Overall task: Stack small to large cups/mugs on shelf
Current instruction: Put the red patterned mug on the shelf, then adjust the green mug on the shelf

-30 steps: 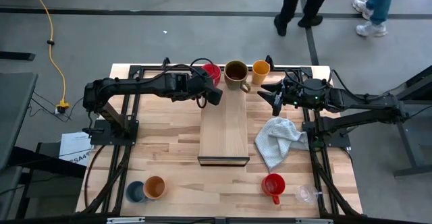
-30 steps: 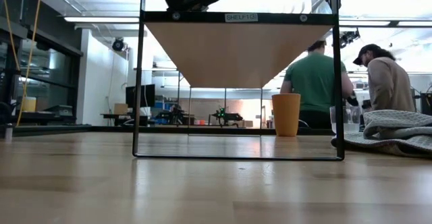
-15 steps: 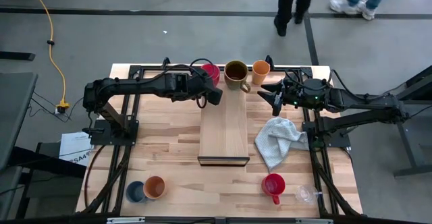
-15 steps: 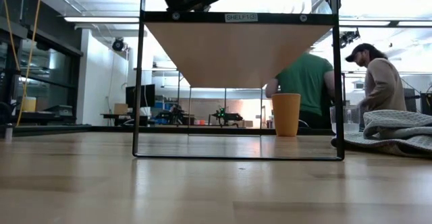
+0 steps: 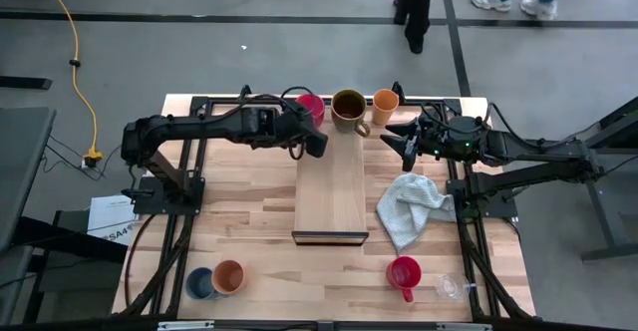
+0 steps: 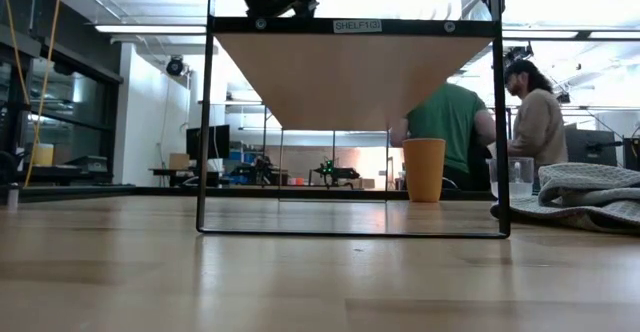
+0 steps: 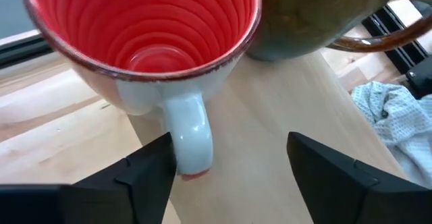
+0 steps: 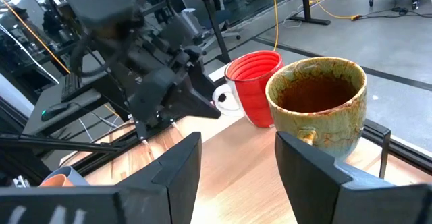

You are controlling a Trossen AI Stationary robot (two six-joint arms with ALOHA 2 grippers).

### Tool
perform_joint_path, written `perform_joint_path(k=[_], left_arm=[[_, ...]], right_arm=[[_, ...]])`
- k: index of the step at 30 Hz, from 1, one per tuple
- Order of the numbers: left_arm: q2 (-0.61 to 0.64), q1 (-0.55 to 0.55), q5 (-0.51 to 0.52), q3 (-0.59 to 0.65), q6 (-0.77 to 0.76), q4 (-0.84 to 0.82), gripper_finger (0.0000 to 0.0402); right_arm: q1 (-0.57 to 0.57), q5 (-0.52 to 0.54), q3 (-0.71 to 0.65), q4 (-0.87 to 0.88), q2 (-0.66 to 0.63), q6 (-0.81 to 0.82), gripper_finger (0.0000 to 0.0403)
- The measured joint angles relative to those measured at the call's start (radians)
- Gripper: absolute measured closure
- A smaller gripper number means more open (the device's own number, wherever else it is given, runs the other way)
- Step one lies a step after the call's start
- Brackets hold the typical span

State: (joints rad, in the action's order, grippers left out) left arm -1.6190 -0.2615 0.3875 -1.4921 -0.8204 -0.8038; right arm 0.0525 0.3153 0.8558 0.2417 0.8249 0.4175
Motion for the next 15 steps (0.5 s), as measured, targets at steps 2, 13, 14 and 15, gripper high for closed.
perform_joint_path(k=[2,13,14,15], left_arm=[[0.021,0.000,-0.003,0.000,0.000,-0.002,0.0130],[0.174,0.000,-0.064,0.000,0.053,-0.010,0.0142],[0.193,0.000,-0.064,0.000,0.068,-0.010,0.0146],[0.213,0.000,-0.062,0.000,0.084,-0.013,0.0150]], right_arm=[[0.000,0.000,0.000,0.000,0.000,0.000,0.0221],[0.000,0.001,-0.001,-0.001,0.000,0.000,0.0221],[0.000,0.007,-0.001,-0.001,0.000,0.000,0.0221],[0.000,0.016,-0.001,-0.001,0.000,0.000,0.0221]])
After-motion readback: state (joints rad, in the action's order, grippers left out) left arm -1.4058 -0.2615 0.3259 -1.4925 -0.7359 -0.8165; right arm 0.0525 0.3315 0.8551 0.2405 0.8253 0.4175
